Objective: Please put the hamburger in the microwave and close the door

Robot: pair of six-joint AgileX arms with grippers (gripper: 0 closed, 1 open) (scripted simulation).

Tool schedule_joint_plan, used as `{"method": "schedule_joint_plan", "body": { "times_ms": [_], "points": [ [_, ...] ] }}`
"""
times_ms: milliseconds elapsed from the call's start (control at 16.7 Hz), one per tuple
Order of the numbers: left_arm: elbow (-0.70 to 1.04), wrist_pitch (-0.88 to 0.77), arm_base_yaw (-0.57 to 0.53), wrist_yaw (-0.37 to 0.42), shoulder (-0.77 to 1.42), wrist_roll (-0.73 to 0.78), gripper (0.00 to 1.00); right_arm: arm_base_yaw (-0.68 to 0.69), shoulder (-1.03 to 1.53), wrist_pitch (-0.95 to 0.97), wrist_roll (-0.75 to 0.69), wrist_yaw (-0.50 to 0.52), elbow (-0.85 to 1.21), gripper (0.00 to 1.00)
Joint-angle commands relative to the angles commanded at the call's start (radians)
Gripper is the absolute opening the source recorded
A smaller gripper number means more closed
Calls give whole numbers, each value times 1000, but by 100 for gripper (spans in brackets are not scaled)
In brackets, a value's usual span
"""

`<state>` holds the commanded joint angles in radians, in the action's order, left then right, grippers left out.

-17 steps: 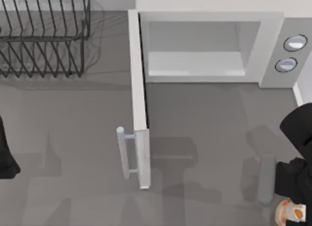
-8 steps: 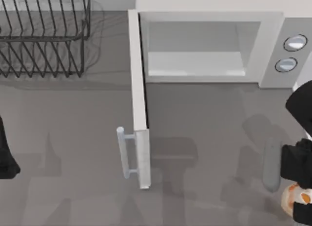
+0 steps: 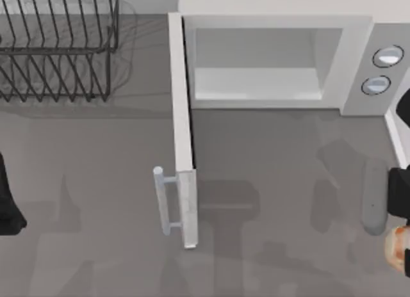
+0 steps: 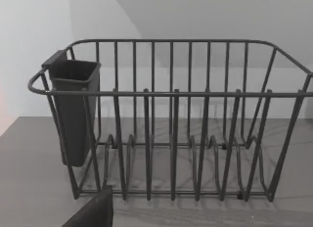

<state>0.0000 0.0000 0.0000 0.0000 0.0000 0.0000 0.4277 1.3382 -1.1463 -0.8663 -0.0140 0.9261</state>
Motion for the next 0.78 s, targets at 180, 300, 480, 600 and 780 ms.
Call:
{"method": "schedule_joint_plan", "body": {
  "times_ms": [180,300,480,600,780],
  "points": [
    [0,0,0,0,0,0,100,2,4,3,2,0,-2,0],
    [0,0,0,0,0,0,100,9,26,32,23,14,14,0],
    [0,0,0,0,0,0,100,27,110,150,107,67,63,0],
    [0,0,0,0,0,0,100,43,196,277,193,117,100,0],
    [0,0,0,0,0,0,100,74,357,528,351,207,151,0]
  ]
}}
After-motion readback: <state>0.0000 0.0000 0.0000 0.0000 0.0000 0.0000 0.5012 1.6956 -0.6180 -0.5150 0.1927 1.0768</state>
